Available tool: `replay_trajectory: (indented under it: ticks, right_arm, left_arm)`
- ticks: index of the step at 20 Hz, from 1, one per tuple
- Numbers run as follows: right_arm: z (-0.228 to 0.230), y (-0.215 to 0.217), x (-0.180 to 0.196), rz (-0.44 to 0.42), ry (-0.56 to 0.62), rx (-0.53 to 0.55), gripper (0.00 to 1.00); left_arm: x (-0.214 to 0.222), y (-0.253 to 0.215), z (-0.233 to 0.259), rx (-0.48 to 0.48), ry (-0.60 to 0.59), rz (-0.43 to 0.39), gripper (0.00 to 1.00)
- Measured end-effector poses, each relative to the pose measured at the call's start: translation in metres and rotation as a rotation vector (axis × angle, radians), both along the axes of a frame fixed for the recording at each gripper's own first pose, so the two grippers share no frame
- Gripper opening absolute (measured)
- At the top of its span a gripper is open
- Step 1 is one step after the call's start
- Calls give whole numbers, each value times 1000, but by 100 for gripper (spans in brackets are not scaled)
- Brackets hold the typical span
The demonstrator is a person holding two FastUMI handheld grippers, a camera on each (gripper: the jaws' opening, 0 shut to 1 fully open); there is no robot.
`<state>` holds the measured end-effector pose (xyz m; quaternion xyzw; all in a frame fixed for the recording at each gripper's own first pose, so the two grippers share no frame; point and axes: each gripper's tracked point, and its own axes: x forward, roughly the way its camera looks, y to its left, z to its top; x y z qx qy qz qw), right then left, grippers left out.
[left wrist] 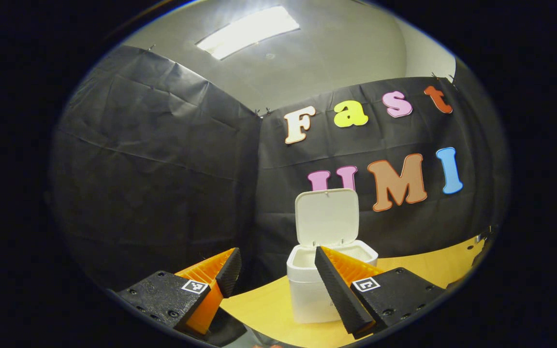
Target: Press the lid of the desktop garbage bin to open it, pick up the crumpled paper on the desktop and throw it into the bin, then pick up the pop can on the desktop and drop it into the bin, and finally close the garbage bin lid.
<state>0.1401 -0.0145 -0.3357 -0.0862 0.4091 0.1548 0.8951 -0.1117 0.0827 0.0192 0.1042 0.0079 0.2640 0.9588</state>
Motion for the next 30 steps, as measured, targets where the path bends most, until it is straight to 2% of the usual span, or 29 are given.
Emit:
replay_trajectory:
  ticks: [3, 4, 6, 8, 9, 10, 12, 14, 16, 21, 24, 26, 28, 30]
  right_arm:
    - [-19, -2, 7, -20, 61, -9, 97]
    - [-24, -2, 8, -19, 79, -8, 97]
    - [-31, 0, 2, -15, 131, -7, 92]
    - [-31, -4, 7, -23, 113, -24, 79]
    - [-31, -8, 8, -30, 111, -31, 55]
    - [-32, -9, 6, -27, 120, -32, 43]
    - [-28, -9, 6, -29, 113, -37, 34]
    - [-21, -6, 3, -17, 113, -33, 31]
    - [1, 0, 5, 10, 72, -42, 31]
    - [103, 48, -1, 113, -58, 28, 31]
    - [170, 102, 0, 217, -159, 78, 31]
    - [216, 151, -1, 293, -219, 152, 30]
    - [248, 203, -2, 366, -252, 222, 30]
    - [269, 248, 6, 434, -296, 238, 30]
  left_arm:
    - [-14, 5, -3, -8, 10, 46, 92]
    - [-19, 6, -4, -14, 12, 56, 95]
    - [-22, 7, -8, -23, 14, 61, 95]
    - [-24, 8, -6, -24, 10, 62, 92]
    - [-24, 8, -5, -24, 7, 59, 92]
    - [-23, 9, -5, -23, 5, 56, 92]
    - [-23, 12, -6, -23, 4, 53, 92]
    - [-23, 16, -6, -26, 0, 47, 95]
    - [-21, 21, -6, -30, -4, 40, 92]
    - [-10, 32, -17, -76, -5, 6, 92]
    - [-7, 41, -25, -106, -11, -5, 92]
    - [-9, 50, -32, -130, -8, -4, 93]
    - [-19, 62, -41, -164, 1, 16, 92]
    - [-30, 72, -45, -204, -12, 40, 94]
